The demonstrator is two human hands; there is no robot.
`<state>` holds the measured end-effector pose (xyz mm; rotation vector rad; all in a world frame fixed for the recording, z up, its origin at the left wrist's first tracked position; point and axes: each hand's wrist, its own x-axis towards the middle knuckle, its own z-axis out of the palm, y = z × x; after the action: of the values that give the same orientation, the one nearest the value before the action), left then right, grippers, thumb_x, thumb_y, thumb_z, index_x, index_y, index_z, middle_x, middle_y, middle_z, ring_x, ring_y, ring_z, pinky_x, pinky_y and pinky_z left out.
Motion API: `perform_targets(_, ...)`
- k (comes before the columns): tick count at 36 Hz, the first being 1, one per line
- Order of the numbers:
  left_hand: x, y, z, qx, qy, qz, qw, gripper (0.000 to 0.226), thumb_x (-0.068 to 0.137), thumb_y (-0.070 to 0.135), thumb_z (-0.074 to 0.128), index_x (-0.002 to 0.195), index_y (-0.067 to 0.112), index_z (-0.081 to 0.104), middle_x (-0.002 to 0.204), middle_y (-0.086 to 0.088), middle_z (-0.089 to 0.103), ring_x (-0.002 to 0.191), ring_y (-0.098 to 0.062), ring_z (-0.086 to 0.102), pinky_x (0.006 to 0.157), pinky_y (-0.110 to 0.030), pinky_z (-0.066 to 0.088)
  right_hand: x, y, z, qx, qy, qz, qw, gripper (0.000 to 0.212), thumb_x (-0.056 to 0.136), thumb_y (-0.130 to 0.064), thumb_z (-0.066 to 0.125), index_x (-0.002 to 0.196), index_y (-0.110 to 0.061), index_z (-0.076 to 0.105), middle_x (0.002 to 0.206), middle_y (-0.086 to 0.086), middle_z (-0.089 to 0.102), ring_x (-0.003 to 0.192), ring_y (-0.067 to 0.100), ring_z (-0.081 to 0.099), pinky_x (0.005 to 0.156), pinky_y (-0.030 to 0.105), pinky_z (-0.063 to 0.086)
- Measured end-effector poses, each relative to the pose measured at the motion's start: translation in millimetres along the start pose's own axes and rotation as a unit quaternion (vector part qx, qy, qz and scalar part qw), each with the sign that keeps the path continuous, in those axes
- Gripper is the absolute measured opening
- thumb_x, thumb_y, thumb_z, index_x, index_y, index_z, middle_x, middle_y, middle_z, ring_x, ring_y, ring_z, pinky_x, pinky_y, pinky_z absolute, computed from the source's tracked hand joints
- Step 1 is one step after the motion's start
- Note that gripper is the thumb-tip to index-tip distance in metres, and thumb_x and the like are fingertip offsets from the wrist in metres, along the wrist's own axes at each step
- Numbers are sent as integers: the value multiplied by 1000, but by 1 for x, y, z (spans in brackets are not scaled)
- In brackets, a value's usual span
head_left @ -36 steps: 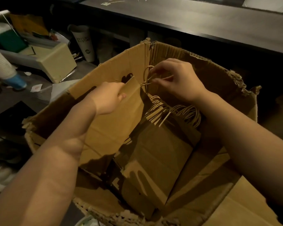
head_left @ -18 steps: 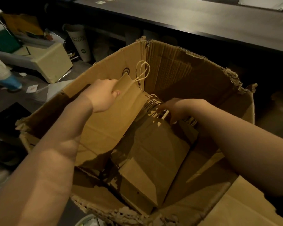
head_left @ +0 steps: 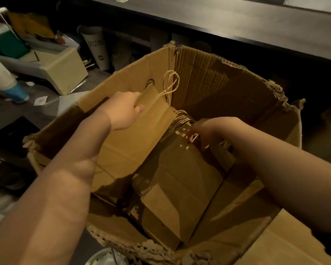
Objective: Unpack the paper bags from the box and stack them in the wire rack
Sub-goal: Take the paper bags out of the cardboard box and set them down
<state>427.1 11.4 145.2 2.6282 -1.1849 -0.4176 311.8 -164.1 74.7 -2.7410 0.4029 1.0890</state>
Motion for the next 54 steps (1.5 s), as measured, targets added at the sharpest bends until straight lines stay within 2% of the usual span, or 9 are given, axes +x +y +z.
perform_targets(15,4,-5,1,-5,-12,12,1000,46,100,26,42,144,15,35,135,-9,50,116,-25,51,89,-32,41,1,0,-1,-5,44,0,999,45,86,-9,65,129,-16,54,129,9,53,116,25,52,84,26,46)
perform_targets(22,4,-4,1,-10,-12,19,1000,42,100,26,42,141,15,39,128,-9,54,109,-23,54,82,-29,40,5,2,-1,-5,72,-11,997,36,81,-10,70,115,-18,62,118,6,57,104,21,52,86,31,51)
perform_targets(27,5,-5,2,-12,-15,20,1000,39,100,25,42,138,16,42,129,-9,54,112,-24,53,84,-29,39,8,-1,1,-25,33,-20,999,18,83,-7,66,95,-19,59,121,7,57,109,21,53,75,25,45)
perform_targets(33,4,-5,3,-14,-15,22,1000,41,100,25,42,140,15,40,129,-9,54,112,-25,53,86,-31,40,11,-1,4,-44,0,-12,999,33,84,-3,64,115,-13,59,127,10,52,117,27,50,87,31,47)
perform_targets(39,4,-6,2,-14,-14,27,999,39,100,26,41,138,16,42,128,-9,54,111,-24,53,83,-30,40,11,-3,3,-55,1,-17,998,20,83,-3,64,96,-17,60,125,8,54,115,26,51,86,31,48)
perform_targets(45,3,-5,3,-8,-12,36,999,39,100,26,41,138,14,42,128,-9,53,109,-23,52,81,-28,38,4,-9,0,-68,-17,-13,997,31,84,-5,65,114,-10,62,126,9,55,119,27,51,89,32,47)
perform_targets(48,2,-5,3,-13,10,42,999,37,100,25,42,135,12,42,123,-10,55,101,-22,54,79,-30,41,-6,-11,-6,-63,9,-37,997,27,82,-14,70,109,-11,66,109,3,62,108,23,58,82,27,49)
perform_targets(51,0,-7,2,-34,61,58,996,38,99,23,44,136,17,38,104,-4,58,77,-13,53,68,-30,44,-21,-15,-19,-77,80,-60,992,29,81,-24,72,108,-17,67,96,-6,58,104,16,56,81,25,48)
perform_targets(54,0,-11,3,-45,116,79,989,58,98,20,48,148,28,19,110,-8,60,82,-20,59,72,-38,53,-38,-23,-33,-147,195,-85,966,26,85,-30,67,110,-22,65,95,-8,48,108,15,46,79,24,37)
